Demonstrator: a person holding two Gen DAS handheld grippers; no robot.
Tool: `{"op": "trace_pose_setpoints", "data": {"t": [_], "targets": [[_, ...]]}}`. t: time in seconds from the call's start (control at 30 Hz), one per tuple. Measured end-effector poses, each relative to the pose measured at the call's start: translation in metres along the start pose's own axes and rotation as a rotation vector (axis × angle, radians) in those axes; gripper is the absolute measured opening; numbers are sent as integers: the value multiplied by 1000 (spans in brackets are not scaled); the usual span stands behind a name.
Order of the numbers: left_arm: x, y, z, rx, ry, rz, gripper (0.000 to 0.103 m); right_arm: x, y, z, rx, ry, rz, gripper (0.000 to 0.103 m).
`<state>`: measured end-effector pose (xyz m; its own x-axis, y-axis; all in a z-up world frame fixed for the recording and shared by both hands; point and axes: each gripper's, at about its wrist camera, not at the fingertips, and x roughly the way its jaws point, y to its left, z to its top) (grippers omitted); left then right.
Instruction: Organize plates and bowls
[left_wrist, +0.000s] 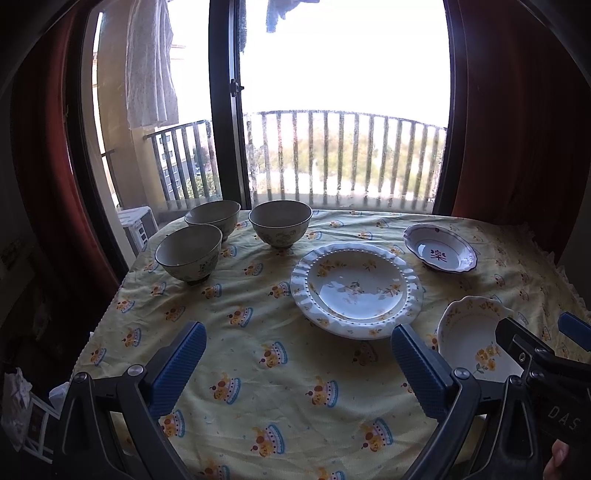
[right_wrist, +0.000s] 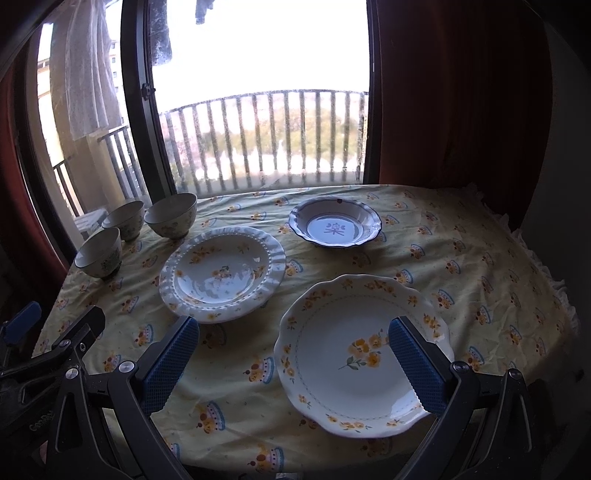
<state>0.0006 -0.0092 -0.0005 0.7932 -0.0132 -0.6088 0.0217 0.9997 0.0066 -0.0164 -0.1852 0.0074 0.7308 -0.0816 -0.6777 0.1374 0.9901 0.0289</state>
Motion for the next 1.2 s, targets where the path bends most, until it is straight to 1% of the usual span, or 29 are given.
{"op": "trace_pose_setpoints", "data": {"t": [0.3, 0.6, 0.77, 0.87, 1.03, 1.1, 1.2], "targets": [[-3, -3, -2, -2, 4, 13, 101, -1, -1, -1, -8, 3, -2, 103], [-5, 1, 3, 13, 22, 47, 101, -2, 5, 2, -23, 7, -4, 103], [-1, 6, 10, 30, 38, 46, 101, 3, 9, 8, -1, 33, -2, 103], [2, 10, 16, 20, 40, 24, 101, 5, 12, 13, 13, 42, -4, 103], [7, 16, 25, 22, 64, -16, 101, 2, 22, 22, -16, 10, -46, 103], [10, 17, 27, 27, 83, -40, 101, 3, 26, 25, -22, 9, -64, 103], [20, 17, 29, 42, 128, -72, 101, 8, 29, 24, -4, 31, -96, 103]]}}
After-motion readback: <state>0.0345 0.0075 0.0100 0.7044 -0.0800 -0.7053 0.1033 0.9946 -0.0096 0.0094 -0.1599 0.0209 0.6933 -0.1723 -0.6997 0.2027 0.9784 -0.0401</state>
